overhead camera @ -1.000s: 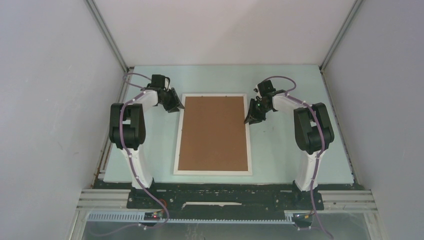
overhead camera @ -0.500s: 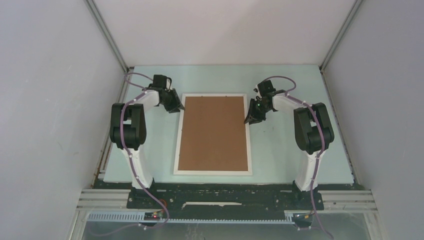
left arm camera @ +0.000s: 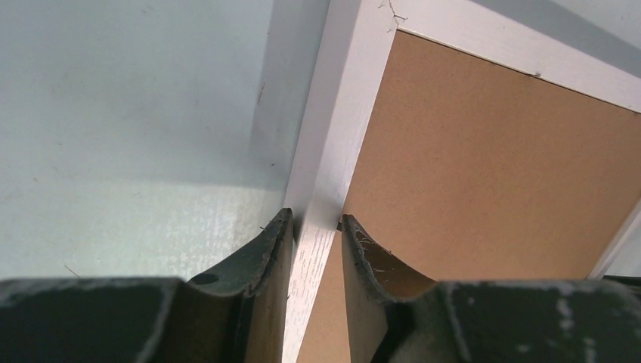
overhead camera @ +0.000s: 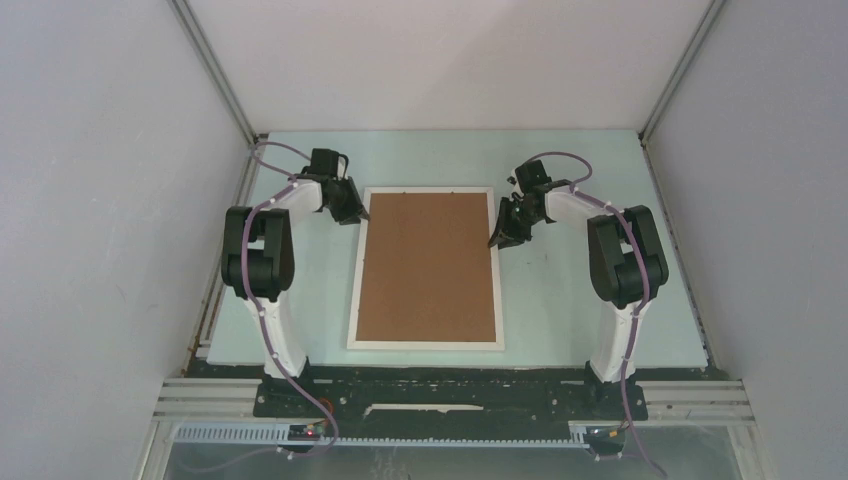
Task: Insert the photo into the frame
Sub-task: Install the photo frame at the center of the board.
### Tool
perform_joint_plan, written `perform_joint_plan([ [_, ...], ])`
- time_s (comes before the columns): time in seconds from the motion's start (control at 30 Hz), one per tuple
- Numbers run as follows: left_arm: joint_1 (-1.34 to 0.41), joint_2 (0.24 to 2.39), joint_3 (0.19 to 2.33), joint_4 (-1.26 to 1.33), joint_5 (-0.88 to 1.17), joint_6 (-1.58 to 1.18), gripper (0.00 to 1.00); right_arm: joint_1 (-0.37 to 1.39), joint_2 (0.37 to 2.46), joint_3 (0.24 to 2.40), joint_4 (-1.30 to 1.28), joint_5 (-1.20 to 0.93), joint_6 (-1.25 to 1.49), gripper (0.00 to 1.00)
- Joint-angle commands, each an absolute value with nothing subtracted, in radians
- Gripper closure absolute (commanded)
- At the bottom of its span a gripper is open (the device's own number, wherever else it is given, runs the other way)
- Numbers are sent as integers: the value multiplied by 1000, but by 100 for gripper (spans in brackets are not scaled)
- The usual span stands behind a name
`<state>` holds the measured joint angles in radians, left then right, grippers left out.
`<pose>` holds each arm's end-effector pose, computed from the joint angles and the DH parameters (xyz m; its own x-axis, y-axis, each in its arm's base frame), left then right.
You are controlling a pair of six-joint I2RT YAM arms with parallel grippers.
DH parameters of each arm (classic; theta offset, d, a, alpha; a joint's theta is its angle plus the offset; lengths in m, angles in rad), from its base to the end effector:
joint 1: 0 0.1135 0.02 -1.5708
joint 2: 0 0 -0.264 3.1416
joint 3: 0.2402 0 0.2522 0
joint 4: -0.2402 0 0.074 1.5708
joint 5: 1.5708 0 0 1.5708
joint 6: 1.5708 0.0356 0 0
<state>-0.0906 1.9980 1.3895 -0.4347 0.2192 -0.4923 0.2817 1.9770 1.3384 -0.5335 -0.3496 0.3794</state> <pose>0.4170 -0.0457 0.1690 -0.8516 -0.3859 -0.3549 -0.2328 0.8849 -0.4035 0.3794 0.1225 0.1592 -0.9663 0.0826 -0.2437 -0.0334 0.8988 0.4370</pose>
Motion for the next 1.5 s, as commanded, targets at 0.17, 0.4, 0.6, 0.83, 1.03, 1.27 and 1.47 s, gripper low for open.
perform_joint_plan([
  [0.17,-123,2022,1364,-568,87,-464,70,312,2008,1355,-512,-364,365,100],
  [0.4,-147,2095,1459,-675,22,-451,72,312,2005,1354,-513,-364,366,100],
  [0.6,-171,2116,1492,-725,-44,-445,75,313,2004,1354,-512,-361,367,100],
  [0.83,-186,2118,1540,-749,-33,-427,72,315,2005,1355,-508,-367,369,100],
  [1.03,-173,1898,1602,-754,74,-405,43,315,2007,1355,-507,-370,368,100],
  [1.27,-88,1604,1238,-693,199,-405,34,312,2009,1354,-506,-379,364,100],
  [1.47,-18,1530,976,-541,411,-398,28,312,2005,1347,-501,-389,362,100],
])
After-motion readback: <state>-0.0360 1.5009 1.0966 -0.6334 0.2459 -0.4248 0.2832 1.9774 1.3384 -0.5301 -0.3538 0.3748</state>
